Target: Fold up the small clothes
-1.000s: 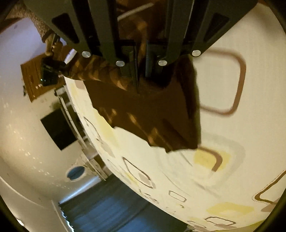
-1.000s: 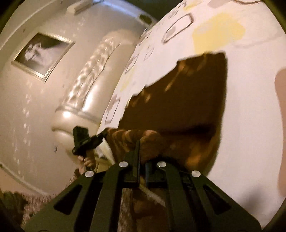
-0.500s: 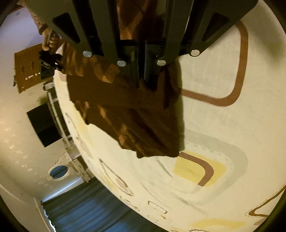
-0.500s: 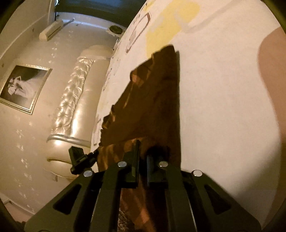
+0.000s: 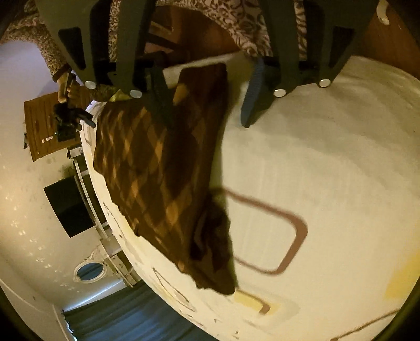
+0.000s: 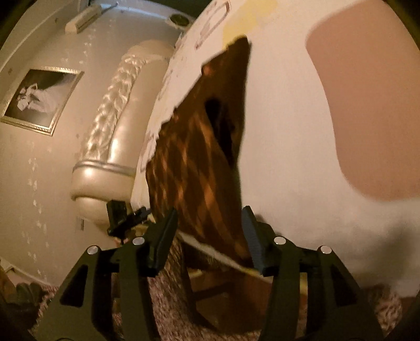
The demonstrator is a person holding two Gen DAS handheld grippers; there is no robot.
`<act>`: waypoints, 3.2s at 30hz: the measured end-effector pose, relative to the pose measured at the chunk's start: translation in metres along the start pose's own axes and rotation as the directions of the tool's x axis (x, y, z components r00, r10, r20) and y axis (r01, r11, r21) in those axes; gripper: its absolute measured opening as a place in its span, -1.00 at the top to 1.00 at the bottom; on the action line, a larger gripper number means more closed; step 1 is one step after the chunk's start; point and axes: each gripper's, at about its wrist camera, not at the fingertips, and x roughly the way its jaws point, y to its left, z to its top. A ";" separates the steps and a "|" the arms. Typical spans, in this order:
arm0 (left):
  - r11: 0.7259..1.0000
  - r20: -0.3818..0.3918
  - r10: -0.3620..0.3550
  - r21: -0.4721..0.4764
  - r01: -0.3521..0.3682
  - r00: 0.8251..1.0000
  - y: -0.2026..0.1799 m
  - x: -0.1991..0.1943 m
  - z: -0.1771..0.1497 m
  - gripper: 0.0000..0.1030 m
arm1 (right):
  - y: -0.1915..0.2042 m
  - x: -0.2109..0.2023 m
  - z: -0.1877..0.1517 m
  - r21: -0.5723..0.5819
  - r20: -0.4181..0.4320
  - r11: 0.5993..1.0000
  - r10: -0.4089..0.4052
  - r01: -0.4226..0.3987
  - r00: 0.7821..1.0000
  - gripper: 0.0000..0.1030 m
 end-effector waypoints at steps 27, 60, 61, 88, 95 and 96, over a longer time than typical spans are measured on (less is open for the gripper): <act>0.975 -0.011 -0.154 -0.162 0.150 0.988 0.006 0.018 -0.023 0.06 | 0.000 0.055 -0.026 -0.031 -0.166 0.999 -0.022 0.017 0.986 0.87; 0.898 0.241 -0.427 0.002 0.440 0.871 -0.062 -0.072 -0.016 0.88 | 0.096 -0.035 -0.020 -0.041 0.095 0.951 0.310 -0.308 0.946 0.90; 0.909 0.224 -0.399 -0.034 0.416 0.889 -0.058 -0.059 -0.019 0.88 | 0.095 -0.033 -0.018 -0.041 0.093 0.951 0.309 -0.306 0.947 0.90; 0.931 -0.029 0.082 -0.354 -0.087 0.996 -0.014 0.048 -0.066 -0.01 | 0.105 0.002 0.015 -0.068 0.047 0.940 0.336 -0.333 0.941 0.90; 0.937 -0.063 -0.050 -0.350 0.025 0.997 -0.016 0.052 -0.069 0.87 | 0.103 0.005 0.012 -0.058 0.049 0.941 0.337 -0.334 0.940 0.89; 0.944 -0.054 -0.059 -0.329 0.038 0.997 -0.020 0.051 -0.065 0.90 | 0.102 0.004 0.012 -0.057 0.050 0.941 0.336 -0.333 0.940 0.89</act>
